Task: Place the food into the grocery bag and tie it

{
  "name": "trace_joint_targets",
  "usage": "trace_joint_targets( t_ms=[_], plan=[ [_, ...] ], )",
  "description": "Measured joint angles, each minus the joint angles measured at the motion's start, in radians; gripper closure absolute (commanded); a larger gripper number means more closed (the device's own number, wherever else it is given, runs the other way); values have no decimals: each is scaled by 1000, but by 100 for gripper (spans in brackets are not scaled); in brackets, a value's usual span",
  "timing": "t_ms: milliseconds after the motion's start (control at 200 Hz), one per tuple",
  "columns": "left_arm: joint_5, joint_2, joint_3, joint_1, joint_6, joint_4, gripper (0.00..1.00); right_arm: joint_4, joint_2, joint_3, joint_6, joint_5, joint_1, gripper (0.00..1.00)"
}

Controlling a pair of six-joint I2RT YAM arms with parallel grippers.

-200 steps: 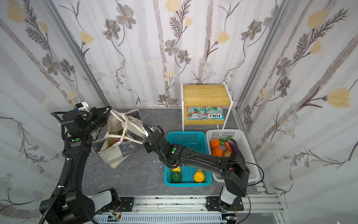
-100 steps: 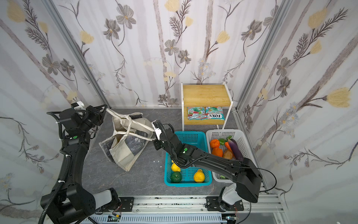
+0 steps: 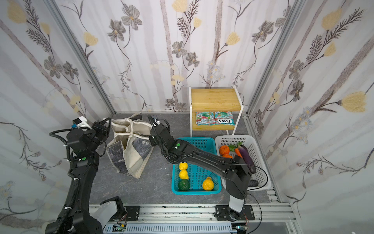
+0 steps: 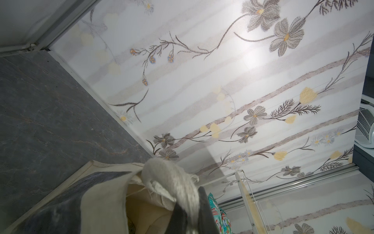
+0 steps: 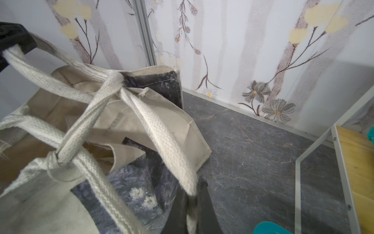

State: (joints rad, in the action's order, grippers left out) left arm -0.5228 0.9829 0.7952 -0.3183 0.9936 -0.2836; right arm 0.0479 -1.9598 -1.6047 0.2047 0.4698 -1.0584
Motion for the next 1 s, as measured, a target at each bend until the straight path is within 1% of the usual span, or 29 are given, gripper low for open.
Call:
trace_joint_targets(
  t_ms=[120,220,485,585,610,655,670,704,739,774,814,874,924,964,1004],
  plan=[
    [-3,-19,-51,8,-23,-3,100,5,-55,-62,14,-4,3,100],
    [-9,-19,-63,11,-38,-3,99,11,-75,-92,23,-28,1,100],
    [-19,-26,-63,23,-59,-3,100,9,-84,-105,54,-68,11,96],
    [-25,-34,-58,24,-71,4,100,10,-89,-105,80,-81,28,96],
    [-28,-37,-56,24,-71,6,98,11,-90,-105,84,-88,33,96],
    [-29,-42,-51,28,-76,11,90,17,-90,-103,97,-105,42,92],
    [-31,-43,-49,29,-79,13,86,16,-90,-102,100,-107,44,88],
    [-32,-43,-43,33,-90,18,74,15,-87,-99,103,-117,48,75],
    [-31,-39,-39,36,-109,25,72,14,-81,-89,109,-140,49,68],
    [-31,-31,-34,39,-116,30,72,6,-70,-72,109,-171,49,64],
    [-32,-18,-32,42,-128,34,70,-16,-56,-52,108,-214,48,62],
    [-36,0,-32,42,-143,50,63,-43,-35,-29,104,-272,47,59],
    [-35,8,-32,43,-154,58,50,-63,-24,-23,104,-309,46,58],
    [-35,8,-32,43,-159,61,43,-78,-18,-22,107,-334,48,58],
    [-34,3,-29,44,-166,67,34,-90,-13,-22,108,-347,51,57]
  ],
)
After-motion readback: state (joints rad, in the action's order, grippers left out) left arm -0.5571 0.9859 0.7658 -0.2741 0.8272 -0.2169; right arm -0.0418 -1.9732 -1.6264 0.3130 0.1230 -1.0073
